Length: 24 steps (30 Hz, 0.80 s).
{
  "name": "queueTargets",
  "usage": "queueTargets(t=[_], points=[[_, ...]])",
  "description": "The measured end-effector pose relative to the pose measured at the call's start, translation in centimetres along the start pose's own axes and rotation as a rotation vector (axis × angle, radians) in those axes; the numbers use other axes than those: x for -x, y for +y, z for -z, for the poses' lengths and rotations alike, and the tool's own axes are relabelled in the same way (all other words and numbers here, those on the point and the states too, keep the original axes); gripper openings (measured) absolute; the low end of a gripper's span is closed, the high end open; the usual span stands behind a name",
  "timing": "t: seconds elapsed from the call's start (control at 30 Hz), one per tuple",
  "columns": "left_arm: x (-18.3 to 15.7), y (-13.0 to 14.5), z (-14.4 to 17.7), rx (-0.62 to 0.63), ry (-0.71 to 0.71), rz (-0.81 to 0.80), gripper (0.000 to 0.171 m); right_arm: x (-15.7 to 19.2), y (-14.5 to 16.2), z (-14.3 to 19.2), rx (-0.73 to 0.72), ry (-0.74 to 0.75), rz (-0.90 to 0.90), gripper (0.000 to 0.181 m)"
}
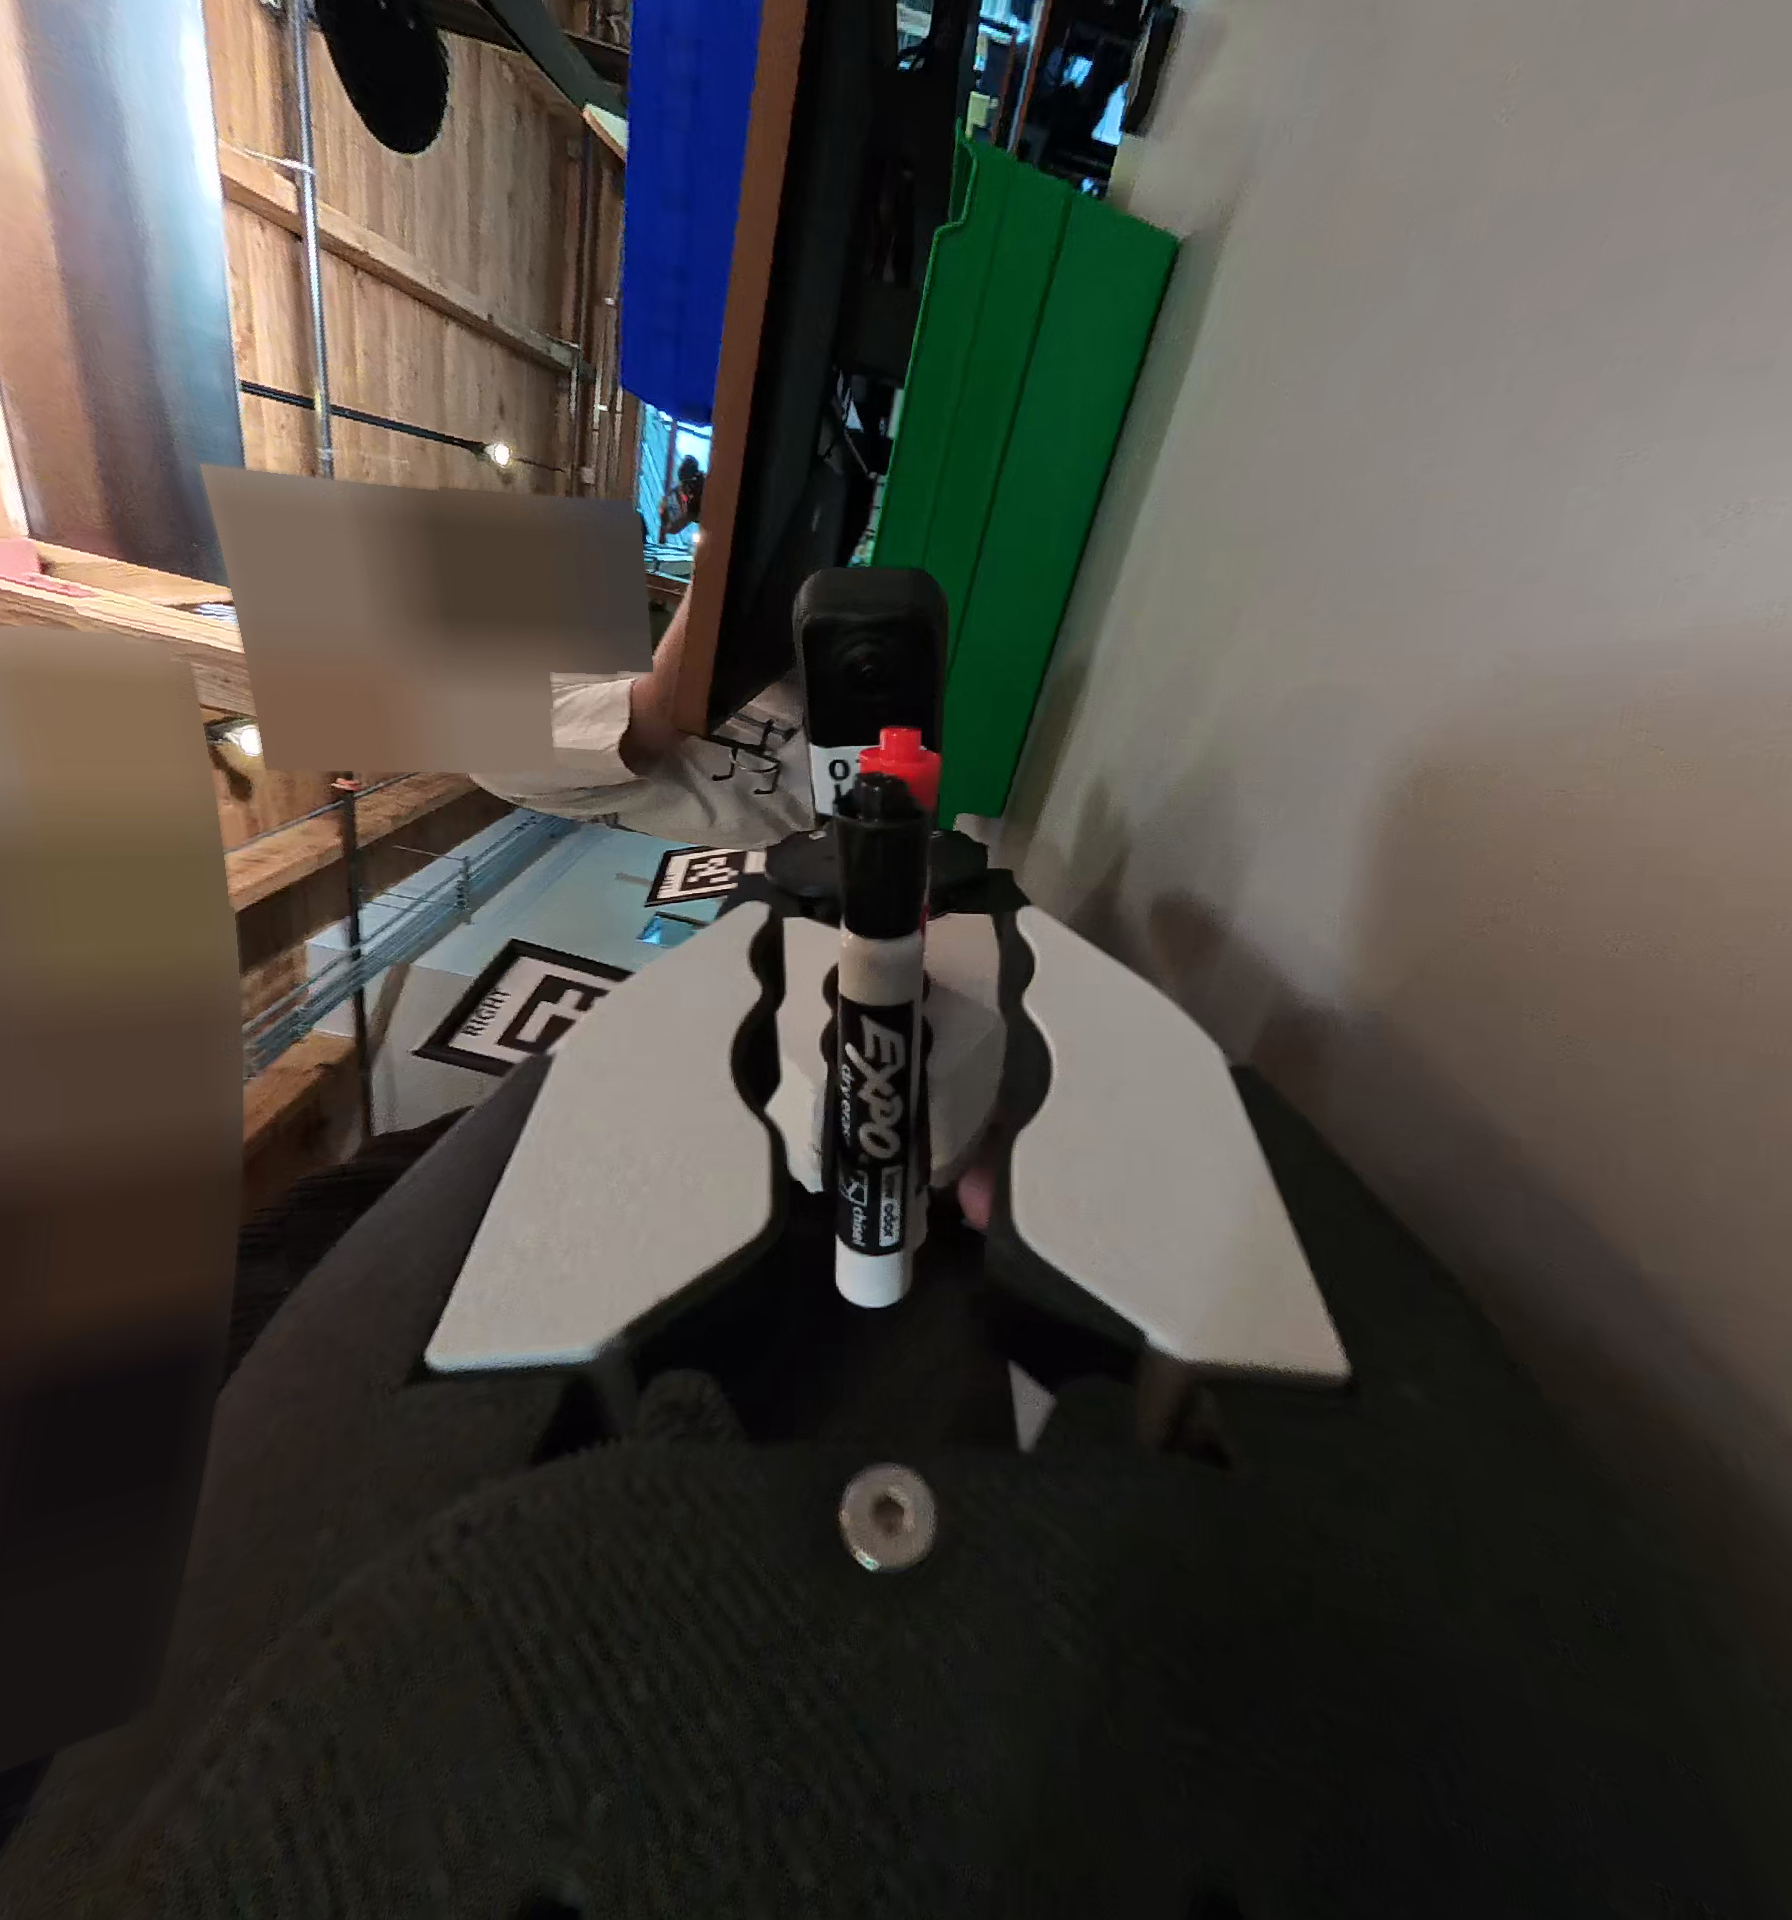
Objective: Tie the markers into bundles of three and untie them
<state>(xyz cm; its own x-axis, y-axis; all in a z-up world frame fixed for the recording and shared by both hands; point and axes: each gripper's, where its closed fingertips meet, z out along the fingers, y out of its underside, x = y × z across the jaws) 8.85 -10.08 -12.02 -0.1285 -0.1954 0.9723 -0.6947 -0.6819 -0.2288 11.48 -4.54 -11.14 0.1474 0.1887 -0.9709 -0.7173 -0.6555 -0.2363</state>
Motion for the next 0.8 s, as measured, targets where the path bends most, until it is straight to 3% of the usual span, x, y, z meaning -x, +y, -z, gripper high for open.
queueTargets(t=[0.17, 0.3, 0.4, 0.5, 0.6, 0.8], points=[[0.1, -0.3, 0.1, -0.015, -0.020, -0.019, 0.019, 0.7, -1.9, 0.6, -0.020, 0.112, 0.160, 0.044], [0.3, -0.6, 0.3, -0.031, -0.029, -0.017, 0.019, 4.8, -5.1, 0.4, -0.062, 0.133, 0.326, 0.045], [0.4, -0.7, 0.3, -0.037, -0.037, -0.024, 0.019, 8.8, -7.5, -2.0, -0.043, 0.131, 0.462, 0.045], [0.4, -0.8, 0.2, -0.040, -0.043, -0.034, 0.019, 12.4, -8.6, -7.2, 0.068, 0.127, 0.610, 0.046], [0.4, -0.9, 0.3, -0.044, -0.045, -0.035, 0.019, 15.1, -7.5, -14.2, 0.249, 0.108, 0.734, 0.047], [0.7, -1.2, 0.6, -0.061, -0.053, -0.035, 0.019, 15.8, -3.8, -27.9, 0.590, 0.091, 0.829, 0.041]])
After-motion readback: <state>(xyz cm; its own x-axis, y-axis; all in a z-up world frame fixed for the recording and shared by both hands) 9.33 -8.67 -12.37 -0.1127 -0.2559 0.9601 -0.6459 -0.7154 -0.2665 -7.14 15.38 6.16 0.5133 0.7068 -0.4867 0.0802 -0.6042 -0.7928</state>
